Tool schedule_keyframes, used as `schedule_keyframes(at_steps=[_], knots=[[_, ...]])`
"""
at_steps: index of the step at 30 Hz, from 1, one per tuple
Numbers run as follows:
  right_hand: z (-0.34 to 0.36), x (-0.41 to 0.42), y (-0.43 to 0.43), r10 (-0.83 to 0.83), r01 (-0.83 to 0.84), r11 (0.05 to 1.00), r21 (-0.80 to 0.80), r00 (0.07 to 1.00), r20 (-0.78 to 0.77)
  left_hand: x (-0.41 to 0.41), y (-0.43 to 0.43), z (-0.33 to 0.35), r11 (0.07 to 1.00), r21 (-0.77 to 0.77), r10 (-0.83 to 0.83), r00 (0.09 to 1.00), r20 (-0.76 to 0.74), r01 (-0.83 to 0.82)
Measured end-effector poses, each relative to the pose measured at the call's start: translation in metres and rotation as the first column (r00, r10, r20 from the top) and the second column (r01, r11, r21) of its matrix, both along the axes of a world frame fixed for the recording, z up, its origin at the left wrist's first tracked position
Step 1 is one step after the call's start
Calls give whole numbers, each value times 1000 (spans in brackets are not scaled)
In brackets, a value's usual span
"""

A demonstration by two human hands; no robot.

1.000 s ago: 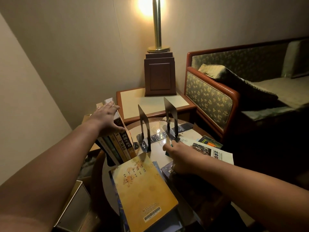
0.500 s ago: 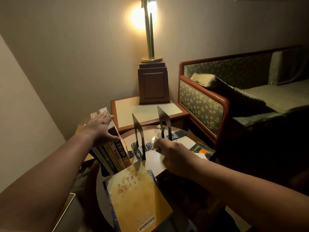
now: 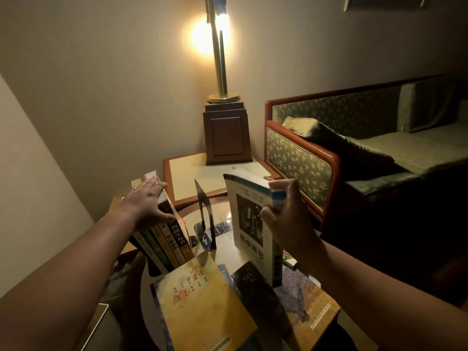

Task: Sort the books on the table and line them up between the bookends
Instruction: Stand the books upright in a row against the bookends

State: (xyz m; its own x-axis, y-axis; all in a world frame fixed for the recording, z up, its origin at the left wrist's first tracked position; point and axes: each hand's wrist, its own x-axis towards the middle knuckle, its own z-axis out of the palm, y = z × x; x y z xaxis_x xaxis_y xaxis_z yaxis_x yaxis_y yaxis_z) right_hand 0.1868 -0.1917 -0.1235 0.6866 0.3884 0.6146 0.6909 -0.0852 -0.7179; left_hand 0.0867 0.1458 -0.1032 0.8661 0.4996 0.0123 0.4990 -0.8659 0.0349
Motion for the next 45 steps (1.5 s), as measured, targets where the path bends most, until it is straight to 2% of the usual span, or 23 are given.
schedule_keyframes(at_steps=[5, 8, 10, 15, 21, 31, 35, 39, 42, 45], knots=[[-7, 8, -14, 85, -35, 963, -267, 981, 175, 1, 2, 0, 1000, -5, 0, 1000, -12, 0], [2, 11, -22, 153, -85, 913, -400, 978, 141, 2, 2, 0, 1000, -1, -8, 1000, -17, 8], [7, 8, -22, 158, -99, 900, -424, 982, 107, 3, 1, 1, 1000, -7, -8, 1000, -13, 8], [20, 5, -14, 62, -45, 944, -327, 997, 43, 5, -1, 1, 1000, -6, -12, 1000, -26, 12], [63, 2, 10, -11, 42, 986, -162, 983, 185, 4, -4, 3, 1000, -6, -13, 999, -39, 12], [124, 7, 98, -11, -19, 996, 90, 949, 314, 0, -9, 5, 1000, -28, -5, 1000, 21, 6], [114, 5, 142, 40, -76, 992, 96, 942, 334, -6, -15, 8, 991, -133, 42, 981, 192, -16], [84, 4, 179, 87, -107, 993, 45, 944, 319, -12, -18, 4, 995, 14, -98, 934, 344, 99], [56, 2, 192, 158, -169, 986, 14, 946, 284, -11, -15, 2, 993, 9, -116, 936, 334, 120], [29, 1, 196, 236, -238, 971, -23, 937, 258, -10, -6, 2, 992, -129, 20, 970, 243, 12]])
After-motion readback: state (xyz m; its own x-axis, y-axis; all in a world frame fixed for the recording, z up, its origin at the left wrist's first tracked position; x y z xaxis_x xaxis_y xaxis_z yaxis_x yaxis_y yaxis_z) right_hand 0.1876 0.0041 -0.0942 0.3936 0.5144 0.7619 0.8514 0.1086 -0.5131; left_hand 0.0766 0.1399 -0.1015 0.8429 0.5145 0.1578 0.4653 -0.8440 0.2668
